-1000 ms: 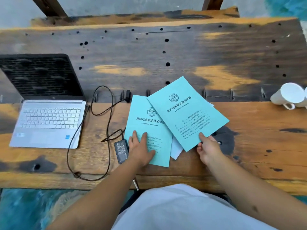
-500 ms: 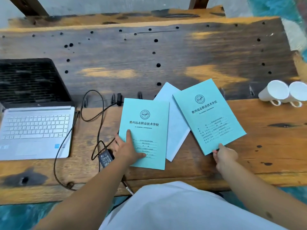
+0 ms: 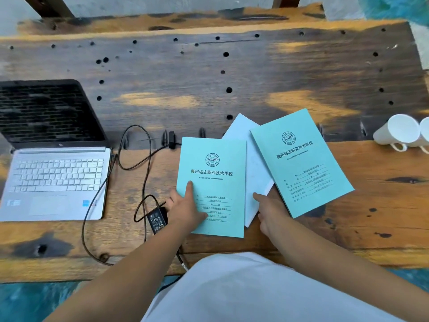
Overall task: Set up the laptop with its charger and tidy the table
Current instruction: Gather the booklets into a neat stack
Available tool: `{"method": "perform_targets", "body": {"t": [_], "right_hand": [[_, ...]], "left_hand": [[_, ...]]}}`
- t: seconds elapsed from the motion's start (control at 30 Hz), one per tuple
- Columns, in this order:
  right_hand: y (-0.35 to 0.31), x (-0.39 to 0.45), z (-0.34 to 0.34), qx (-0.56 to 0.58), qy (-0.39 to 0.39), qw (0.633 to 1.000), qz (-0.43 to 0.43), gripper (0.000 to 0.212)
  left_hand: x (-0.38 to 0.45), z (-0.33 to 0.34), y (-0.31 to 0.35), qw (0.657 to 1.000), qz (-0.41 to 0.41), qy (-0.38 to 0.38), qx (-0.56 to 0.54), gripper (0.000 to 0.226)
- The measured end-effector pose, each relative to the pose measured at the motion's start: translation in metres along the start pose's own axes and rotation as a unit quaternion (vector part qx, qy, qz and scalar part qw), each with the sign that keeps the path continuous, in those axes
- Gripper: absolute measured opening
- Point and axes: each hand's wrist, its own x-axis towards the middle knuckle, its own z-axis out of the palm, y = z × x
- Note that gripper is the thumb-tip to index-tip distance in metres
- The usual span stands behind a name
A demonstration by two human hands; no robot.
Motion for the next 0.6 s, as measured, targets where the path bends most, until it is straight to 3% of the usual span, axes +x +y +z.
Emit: {"method": "perform_targets", "body": {"t": [0.23,0.37,0.43,0.53,0.6], "right_hand": [[-0.011,-0.005,0.01,0.023,-0.052,0.998,0.014,0.024],[-0.024,-0.006,0.011,-0.015,-0.07,0.997,0.001,0.022],[-0.03,-0.005,0.006,-0.034,-0.07,0.997,-0.011,0.02],[-0.036,-0.003,-0.004,-0.044,-0.075,0.996,-0.031,0.025],[-0.039,-0.006,-0.009,-0.047,-0.083,0.994,-0.051,0.026]], "left_hand": [[0.0,-0.005,0.0,0.999,0.006,-0.01,-0.053,0.095],[0.003,-0.012,-0.007,0.983,0.007,0.023,-0.182,0.105],[0.006,-0.019,-0.011,0.961,-0.019,0.006,-0.276,0.098],[0.01,-0.026,-0.017,0.899,-0.067,-0.059,-0.428,0.053],[0.01,-0.029,-0.019,0.844,-0.079,-0.099,-0.522,0.036]]}}
